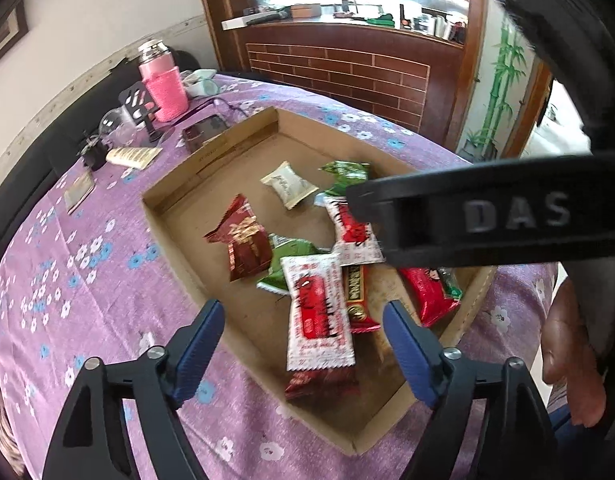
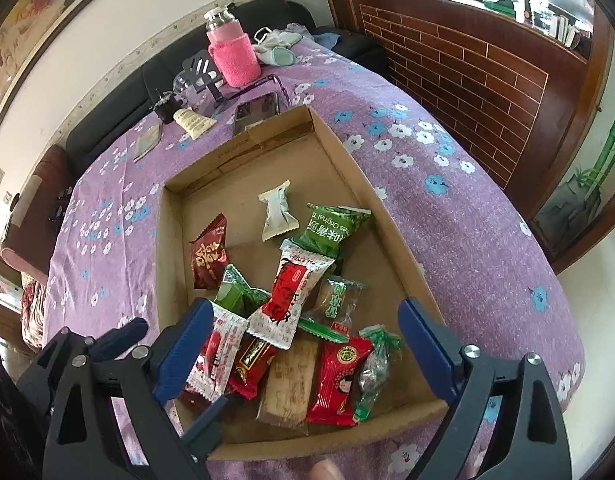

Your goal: Organize snacks

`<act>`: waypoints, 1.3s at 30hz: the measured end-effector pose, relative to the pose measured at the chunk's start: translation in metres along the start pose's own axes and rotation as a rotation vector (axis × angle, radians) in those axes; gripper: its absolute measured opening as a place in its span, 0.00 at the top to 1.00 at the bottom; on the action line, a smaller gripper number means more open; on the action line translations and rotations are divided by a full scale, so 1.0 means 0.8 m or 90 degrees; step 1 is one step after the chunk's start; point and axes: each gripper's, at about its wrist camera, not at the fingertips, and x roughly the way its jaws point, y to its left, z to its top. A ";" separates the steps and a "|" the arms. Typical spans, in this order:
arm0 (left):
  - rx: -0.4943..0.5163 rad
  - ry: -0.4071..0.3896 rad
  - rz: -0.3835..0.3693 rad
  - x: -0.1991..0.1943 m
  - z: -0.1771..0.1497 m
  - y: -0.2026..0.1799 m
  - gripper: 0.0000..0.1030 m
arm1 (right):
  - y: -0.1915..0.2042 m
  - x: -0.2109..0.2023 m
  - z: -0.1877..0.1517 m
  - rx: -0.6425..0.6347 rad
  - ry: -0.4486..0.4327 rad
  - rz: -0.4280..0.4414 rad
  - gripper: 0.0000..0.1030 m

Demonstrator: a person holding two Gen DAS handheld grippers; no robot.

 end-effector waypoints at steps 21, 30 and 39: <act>-0.149 0.004 0.088 -0.036 -0.059 0.094 0.01 | 0.000 -0.063 -0.073 -0.077 -0.113 -0.043 0.00; -0.176 0.012 0.030 -0.047 -0.083 0.102 0.01 | 0.036 -0.063 -0.095 -0.180 -0.092 -0.124 0.00; -0.170 0.016 0.062 -0.061 -0.088 0.110 0.01 | 0.058 -0.062 -0.105 -0.214 -0.085 -0.124 0.00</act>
